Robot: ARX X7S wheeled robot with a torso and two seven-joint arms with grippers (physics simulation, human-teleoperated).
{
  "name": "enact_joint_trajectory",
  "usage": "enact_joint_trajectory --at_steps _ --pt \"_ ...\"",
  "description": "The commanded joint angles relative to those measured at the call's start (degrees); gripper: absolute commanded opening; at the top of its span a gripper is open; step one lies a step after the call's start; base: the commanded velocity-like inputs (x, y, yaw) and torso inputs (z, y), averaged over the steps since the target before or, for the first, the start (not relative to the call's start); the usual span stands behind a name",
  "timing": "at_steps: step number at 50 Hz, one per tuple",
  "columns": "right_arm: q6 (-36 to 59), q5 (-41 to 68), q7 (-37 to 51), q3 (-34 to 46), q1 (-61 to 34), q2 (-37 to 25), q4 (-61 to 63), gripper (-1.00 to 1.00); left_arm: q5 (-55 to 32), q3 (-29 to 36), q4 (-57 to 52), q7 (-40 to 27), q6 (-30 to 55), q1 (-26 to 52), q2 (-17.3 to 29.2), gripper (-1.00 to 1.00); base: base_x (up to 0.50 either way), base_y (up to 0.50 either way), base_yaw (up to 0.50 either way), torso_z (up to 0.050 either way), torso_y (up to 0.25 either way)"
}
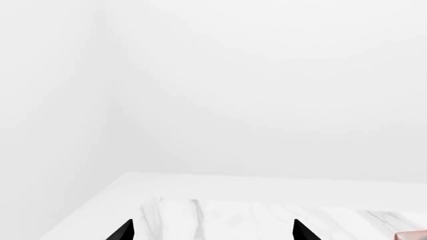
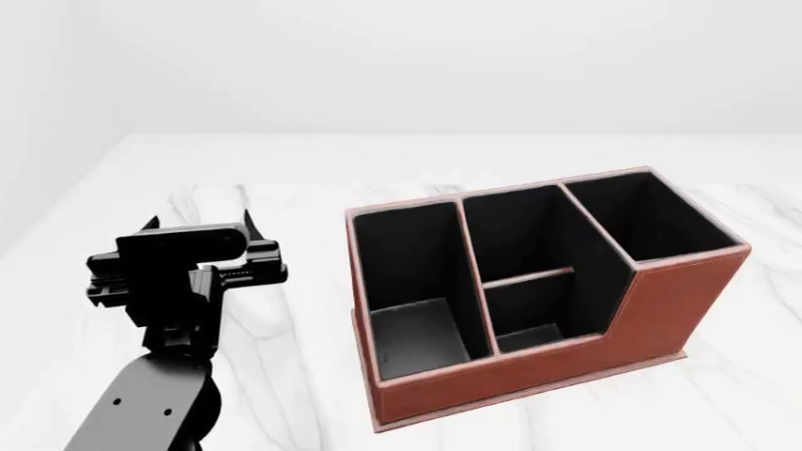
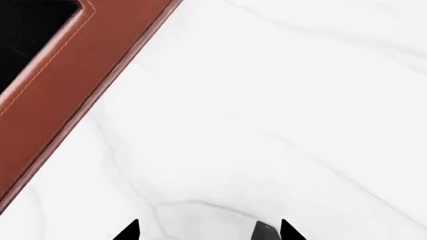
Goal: Pick up the book and place it in the left compartment of the caddy.
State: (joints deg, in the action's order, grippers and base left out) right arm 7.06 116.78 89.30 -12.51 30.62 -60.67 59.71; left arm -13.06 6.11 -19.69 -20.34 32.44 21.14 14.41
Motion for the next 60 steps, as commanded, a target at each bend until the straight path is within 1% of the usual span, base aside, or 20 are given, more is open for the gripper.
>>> enact_joint_trajectory --at_steps 1,7,16,19,21,23,29,34,35,38,45,47,54,56,59,60 --pt "0.3 -1.6 0.3 3.6 -0.9 2.7 0.1 1.0 -0.3 -0.2 0.3 -0.3 -0.2 0.1 0.2 1.0 0.0 0.0 0.0 0.0 0.0" --pt "-1.1 -2.7 0.6 4.4 0.5 1.4 0.2 1.0 -0.4 0.0 0.7 -0.3 -0.5 0.1 0.2 1.0 0.0 0.0 0.0 0.0 0.0" --pt "-3.1 -3.1 0.7 2.6 2.8 -1.3 0.3 1.0 -0.7 -0.2 0.9 -0.5 -0.5 0.2 0.4 1.0 0.0 0.0 0.0 0.0 0.0" --pt "-2.4 -4.9 0.7 1.6 5.1 1.1 0.3 1.0 -0.8 -0.2 1.2 -0.4 -0.8 0.2 0.5 1.0 0.0 0.0 0.0 0.0 0.0" --pt "-1.7 -6.0 0.5 2.7 5.7 3.6 0.2 1.0 -0.8 -0.2 1.5 -0.5 -0.9 0.3 0.4 1.0 0.0 0.0 0.0 0.0 0.0" --pt "-1.6 -6.0 0.6 2.6 5.7 3.7 0.2 1.0 -0.8 -0.2 1.5 -0.5 -0.9 0.3 0.5 1.0 0.0 0.0 0.0 0.0 0.0" --pt "-0.7 -7.5 -2.2 2.1 9.2 7.2 -1.1 1.0 -0.9 -0.1 2.2 -0.5 -1.5 0.3 0.4 1.0 0.0 0.0 0.0 0.0 0.0" --pt "-0.5 -7.4 -2.2 2.0 9.2 7.3 -1.1 1.0 -1.0 0.0 2.2 -0.6 -1.5 0.3 0.4 1.0 0.0 0.0 0.0 0.0 0.0" --pt "-0.4 -7.4 -3.9 1.9 10.9 8.3 -1.5 1.0 -1.1 0.1 1.7 -0.6 -1.3 0.2 0.4 1.0 0.0 0.0 0.0 0.0 0.0" --pt "-0.1 -7.7 -5.1 1.5 12.3 9.1 -2.2 1.0 -1.1 0.1 1.9 -0.7 -1.2 0.4 0.5 1.0 0.0 0.0 0.0 0.0 0.0" --pt "0.4 -7.4 -5.8 0.4 13.5 10.1 -2.7 1.0 -1.3 0.2 2.0 -0.9 -1.2 0.6 0.5 1.0 0.0 0.0 0.0 0.0 0.0" --pt "1.3 -7.1 -5.9 -1.1 14.0 11.0 -2.9 1.0 -1.3 0.2 2.1 -0.9 -1.3 0.6 0.5 1.0 0.0 0.0 0.0 0.0 0.0" --pt "7.6 -5.0 -7.5 -4.3 14.2 17.5 -5.6 1.0 -1.5 0.2 1.9 -1.1 -1.0 0.7 0.7 1.0 0.0 0.0 0.0 0.0 0.0" --pt "9.7 -5.5 -8.3 -4.0 13.9 19.1 -6.8 1.0 -1.5 0.1 2.1 -1.2 -1.1 0.8 0.8 1.0 0.0 0.0 0.0 0.0 0.0" --pt "10.7 -5.1 -8.7 -4.2 13.4 19.8 -7.4 1.0 -1.6 0.1 2.3 -1.2 -1.4 0.6 0.8 1.0 0.0 0.0 0.0 0.0 0.0" --pt "11.1 -5.4 -8.9 -3.2 12.2 20.1 -8.2 1.0 -1.6 0.0 2.5 -1.2 -1.6 0.5 0.8 1.0 0.0 0.0 0.0 0.0 0.0"
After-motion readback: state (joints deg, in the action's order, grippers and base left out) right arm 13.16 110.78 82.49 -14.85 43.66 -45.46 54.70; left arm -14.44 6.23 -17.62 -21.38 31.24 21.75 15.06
